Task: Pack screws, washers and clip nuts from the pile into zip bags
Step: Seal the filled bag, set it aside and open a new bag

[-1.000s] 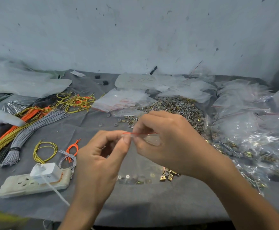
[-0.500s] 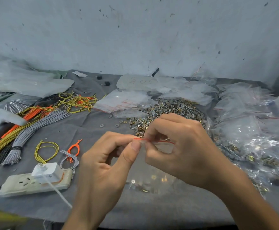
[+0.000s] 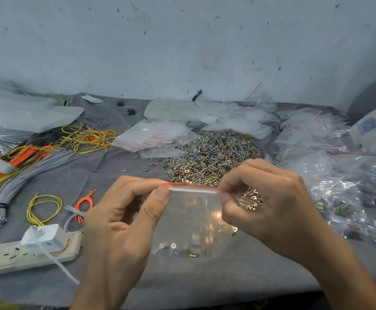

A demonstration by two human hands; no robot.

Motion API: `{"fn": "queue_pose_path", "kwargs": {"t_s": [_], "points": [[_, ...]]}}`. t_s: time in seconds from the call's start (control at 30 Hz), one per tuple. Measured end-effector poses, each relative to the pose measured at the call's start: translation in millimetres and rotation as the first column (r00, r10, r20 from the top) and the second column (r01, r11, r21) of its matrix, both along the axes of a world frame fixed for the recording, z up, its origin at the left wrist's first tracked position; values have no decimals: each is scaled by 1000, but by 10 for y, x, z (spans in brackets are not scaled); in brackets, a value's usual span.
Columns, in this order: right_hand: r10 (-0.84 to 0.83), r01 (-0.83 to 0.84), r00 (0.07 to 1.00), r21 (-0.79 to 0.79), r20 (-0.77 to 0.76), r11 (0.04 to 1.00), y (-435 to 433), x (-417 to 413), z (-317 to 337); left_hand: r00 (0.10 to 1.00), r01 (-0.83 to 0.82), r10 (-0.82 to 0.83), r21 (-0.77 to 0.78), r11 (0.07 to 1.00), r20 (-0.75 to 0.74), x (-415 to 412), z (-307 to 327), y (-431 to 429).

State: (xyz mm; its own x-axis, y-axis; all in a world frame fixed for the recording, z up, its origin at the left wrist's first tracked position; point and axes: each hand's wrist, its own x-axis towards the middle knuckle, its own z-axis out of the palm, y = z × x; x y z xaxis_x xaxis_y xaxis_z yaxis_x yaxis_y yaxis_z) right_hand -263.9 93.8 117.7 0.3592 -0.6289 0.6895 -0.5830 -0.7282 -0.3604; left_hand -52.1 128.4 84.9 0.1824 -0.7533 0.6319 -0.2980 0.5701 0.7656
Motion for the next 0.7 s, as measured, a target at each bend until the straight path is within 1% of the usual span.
{"fn": "queue_pose_path", "kwargs": {"t_s": [0.17, 0.27, 0.43, 0.5, 0.57, 0.6, 0.63, 0.67, 0.7], "points": [[-85, 85, 996, -2, 22, 996, 57, -186, -149, 999, 2, -1, 23, 1000, -43, -31, -36, -3], [-132, 131, 990, 8, 40, 991, 108, -273, -212, 1000, -5, 5, 21, 1000, -23, -97, -74, -1], [-283, 280, 952, 45, 117, 959, 202, -395, -346, 998, -37, 36, 22, 999, 45, -231, -139, -10], [-310, 305, 940, 51, 146, 951, 242, -424, -376, 998, -32, 30, 26, 999, 61, -271, -147, -24], [-315, 309, 936, 59, 156, 949, 284, -445, -387, 999, -9, 7, 36, 999, 38, -302, -150, -46], [-310, 299, 934, 84, 175, 950, 310, -463, -396, 1000, 6, -6, 42, 999, 10, -306, -152, -58], [-292, 263, 930, 148, 222, 953, 343, -486, -413, 1000, 23, -22, 53, 998, -16, -306, -157, -72], [-258, 183, 919, 258, 297, 949, 382, -505, -440, 998, 42, -39, 72, 997, -39, -309, -160, -83], [-217, 53, 897, 395, 385, 917, 423, -513, -465, 997, 64, -59, 93, 994, -59, -313, -164, -93]]}}
